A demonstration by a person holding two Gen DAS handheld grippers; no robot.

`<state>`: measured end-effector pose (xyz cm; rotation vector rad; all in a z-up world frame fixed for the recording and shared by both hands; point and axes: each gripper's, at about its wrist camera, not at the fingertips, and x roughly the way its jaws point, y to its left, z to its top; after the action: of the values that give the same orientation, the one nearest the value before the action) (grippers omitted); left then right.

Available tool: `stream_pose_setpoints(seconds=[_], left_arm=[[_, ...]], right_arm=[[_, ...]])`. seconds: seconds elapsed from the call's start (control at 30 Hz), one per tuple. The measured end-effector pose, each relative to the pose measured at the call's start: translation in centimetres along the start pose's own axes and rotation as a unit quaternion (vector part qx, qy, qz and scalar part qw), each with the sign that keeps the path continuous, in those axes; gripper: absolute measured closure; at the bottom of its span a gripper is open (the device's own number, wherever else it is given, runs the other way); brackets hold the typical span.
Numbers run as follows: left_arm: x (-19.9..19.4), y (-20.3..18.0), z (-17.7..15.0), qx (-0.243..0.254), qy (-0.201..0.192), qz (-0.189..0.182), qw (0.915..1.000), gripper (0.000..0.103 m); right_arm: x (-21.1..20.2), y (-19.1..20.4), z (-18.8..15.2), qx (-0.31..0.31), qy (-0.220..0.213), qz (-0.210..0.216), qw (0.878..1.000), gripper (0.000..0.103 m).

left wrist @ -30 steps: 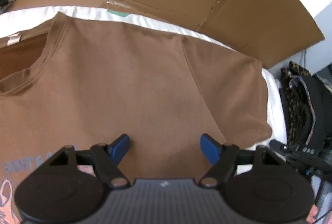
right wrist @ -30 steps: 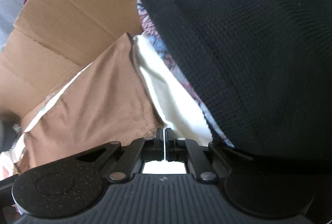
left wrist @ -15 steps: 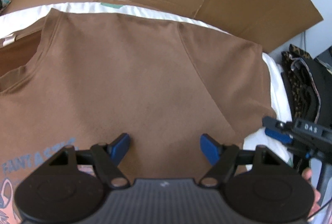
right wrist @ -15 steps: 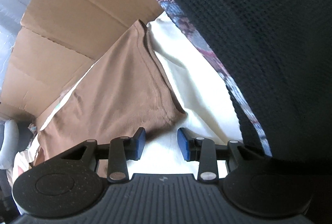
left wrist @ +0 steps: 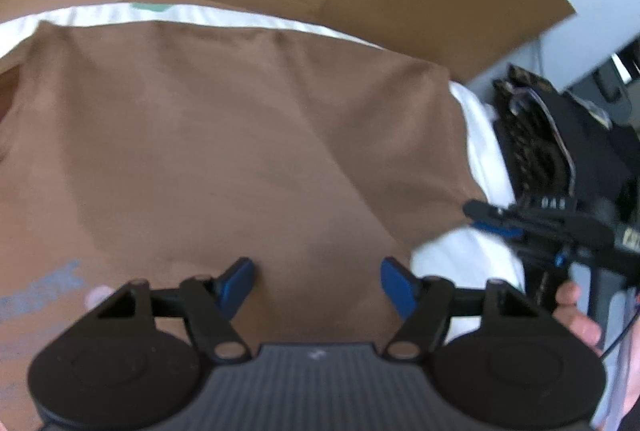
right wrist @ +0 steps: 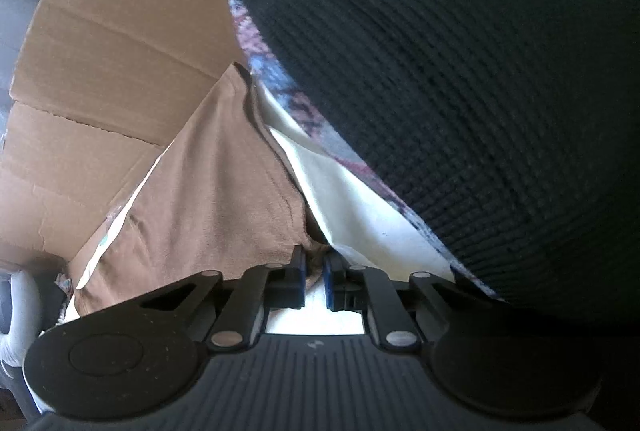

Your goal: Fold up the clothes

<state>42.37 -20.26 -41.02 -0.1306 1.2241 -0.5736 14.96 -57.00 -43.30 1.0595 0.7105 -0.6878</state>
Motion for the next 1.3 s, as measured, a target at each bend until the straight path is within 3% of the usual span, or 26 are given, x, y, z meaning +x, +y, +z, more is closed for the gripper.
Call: stream_pose_setpoints(seconds=[0.2,0.4,0.57,0.7,0.8,0.87,0.93,0.97,1.1,1.2,1.3], left_arm=[[0.6,-1.4,-0.4,0.018,0.006,-0.011,0.9998,0.049],[0.5,-1.6,-0.1,0.010,-0.003,-0.010,0.9999,0.059],[0.2,-1.2,0.0,-0.017,-0.010,-0.032,0.9993,0.058],[-0.1,-1.3,0.0,-0.024,-0.019,-0.036,0.9989,0.033],[-0.2,-1.8,-0.1,-0.018,-0.027,-0.030,0.9990,0.032],[0.1,-2.4,-0.2,-0.001,-0.028,-0.014,0.9995,0.037],[0.4,-3.1,-0.4,0.018,-0.027,0.004,0.9995,0.053],[0.6,-3.4,-0.5,0.026,-0.027,0.010,0.9992,0.065],[0.8,-4.5,-0.9,0.068,-0.038,0.021,0.9967,0.071],[1.5,-5.0,-1.0,0.087,-0.031,0.017,0.9955,0.085],[2.2,-5.4,-1.0,0.092,-0.030,0.016,0.9952,0.090]], right_arm=[[-2.0,0.7,0.9,-0.009,-0.012,0.012,1.000,0.096],[-3.6,1.7,1.2,-0.025,-0.018,0.024,0.999,0.097],[-4.2,1.8,0.9,-0.032,-0.020,0.035,0.999,0.097],[-4.5,1.7,0.9,-0.034,-0.018,0.041,0.998,0.097],[-4.9,1.6,0.9,-0.036,-0.020,0.047,0.998,0.097],[-5.1,1.7,0.8,-0.041,-0.021,0.050,0.998,0.097],[-5.3,1.9,0.7,-0.048,-0.023,0.054,0.997,0.097],[-5.4,2.0,0.7,-0.052,-0.023,0.056,0.997,0.097],[-5.6,2.3,0.5,-0.062,-0.022,0.061,0.996,0.097],[-5.6,2.5,0.5,-0.065,-0.019,0.061,0.996,0.097],[-5.9,2.7,0.6,-0.068,-0.020,0.064,0.995,0.098]])
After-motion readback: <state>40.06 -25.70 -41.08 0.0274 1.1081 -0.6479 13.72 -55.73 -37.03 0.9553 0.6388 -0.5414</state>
